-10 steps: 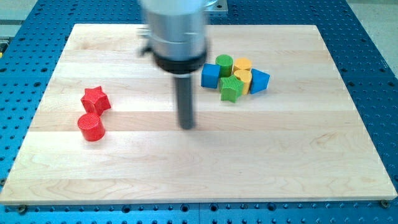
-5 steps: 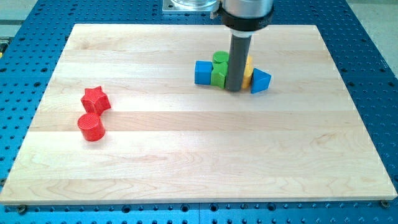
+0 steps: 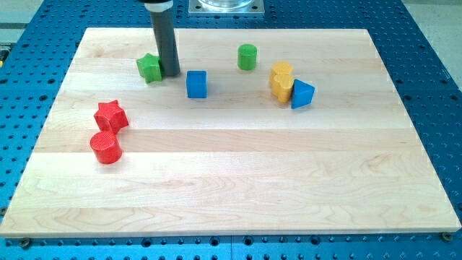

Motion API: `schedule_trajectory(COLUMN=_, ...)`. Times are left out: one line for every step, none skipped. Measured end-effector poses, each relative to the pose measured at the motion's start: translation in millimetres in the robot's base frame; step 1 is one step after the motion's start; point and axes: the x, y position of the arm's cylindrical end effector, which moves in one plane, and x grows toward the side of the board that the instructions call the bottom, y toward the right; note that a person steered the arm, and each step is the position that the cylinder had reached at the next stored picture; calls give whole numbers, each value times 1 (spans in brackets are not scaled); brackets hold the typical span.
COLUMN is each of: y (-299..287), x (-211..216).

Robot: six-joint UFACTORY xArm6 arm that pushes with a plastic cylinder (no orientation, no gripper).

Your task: Move green blocks above red star vertically

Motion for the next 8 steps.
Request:
schedule_trajectory(y=-35, x=15)
schedule_trajectory(y=-47, x=27)
schedule_trajectory(y=-76, x=5)
schedule_trajectory(y=-83, x=37)
schedule_trajectory(y=-57, x=27)
schedule_trajectory(y=-87, x=3)
schedule_trajectory(y=-138, x=32)
schedule_trajectory(y=-92, x=40)
